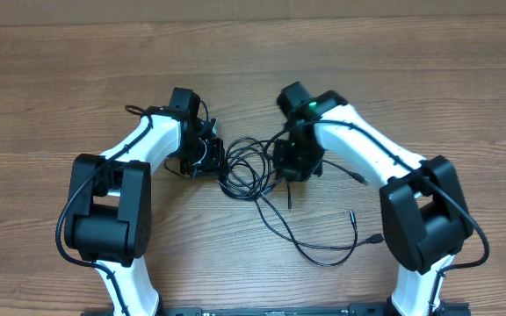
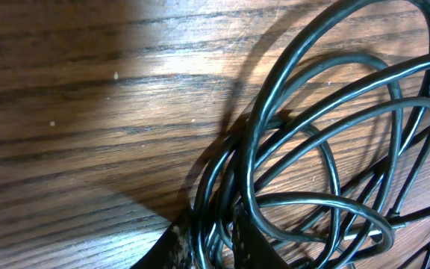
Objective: Untangle cables
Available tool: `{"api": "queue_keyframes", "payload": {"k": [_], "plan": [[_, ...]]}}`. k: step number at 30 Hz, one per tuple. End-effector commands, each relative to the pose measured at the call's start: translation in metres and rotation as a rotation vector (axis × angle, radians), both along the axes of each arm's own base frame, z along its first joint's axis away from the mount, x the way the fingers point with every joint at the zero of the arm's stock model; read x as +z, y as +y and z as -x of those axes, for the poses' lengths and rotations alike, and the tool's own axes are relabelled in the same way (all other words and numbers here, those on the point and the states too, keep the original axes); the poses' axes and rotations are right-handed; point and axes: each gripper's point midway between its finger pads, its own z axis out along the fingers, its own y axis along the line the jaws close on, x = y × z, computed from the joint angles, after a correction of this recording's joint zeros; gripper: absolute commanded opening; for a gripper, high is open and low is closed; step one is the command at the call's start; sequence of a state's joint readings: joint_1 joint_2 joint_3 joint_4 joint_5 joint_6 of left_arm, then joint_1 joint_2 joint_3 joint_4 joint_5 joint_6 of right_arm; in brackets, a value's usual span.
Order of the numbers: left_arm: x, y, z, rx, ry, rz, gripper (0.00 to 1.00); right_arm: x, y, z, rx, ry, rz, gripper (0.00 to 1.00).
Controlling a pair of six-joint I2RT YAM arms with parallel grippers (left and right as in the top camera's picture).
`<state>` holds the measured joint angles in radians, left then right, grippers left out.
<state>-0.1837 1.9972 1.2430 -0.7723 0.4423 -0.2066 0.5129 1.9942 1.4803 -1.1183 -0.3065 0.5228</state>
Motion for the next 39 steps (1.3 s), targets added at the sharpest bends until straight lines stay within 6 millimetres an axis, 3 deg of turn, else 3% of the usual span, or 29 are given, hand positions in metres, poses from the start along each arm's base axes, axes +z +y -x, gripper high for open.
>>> {"api": "queue_keyframes", "payload": {"k": [1,7,12,39], "plan": [[-0.019,0.008,0.012,-0.003,0.046,-0.062,0.20,0.015,0.022,0.004,0.056,-0.063,-0.033,0.20],[-0.019,0.008,0.012,-0.003,0.046,-0.062,0.20,0.006,0.032,0.012,0.003,-0.109,0.080,0.21],[-0.019,0.008,0.012,-0.003,0.047,-0.062,0.21,-0.004,0.040,0.015,0.011,-0.136,0.078,0.21],[-0.019,0.008,0.012,-0.003,0.046,-0.062,0.24,-0.040,0.038,0.004,-0.030,-0.226,0.072,0.21]]}}
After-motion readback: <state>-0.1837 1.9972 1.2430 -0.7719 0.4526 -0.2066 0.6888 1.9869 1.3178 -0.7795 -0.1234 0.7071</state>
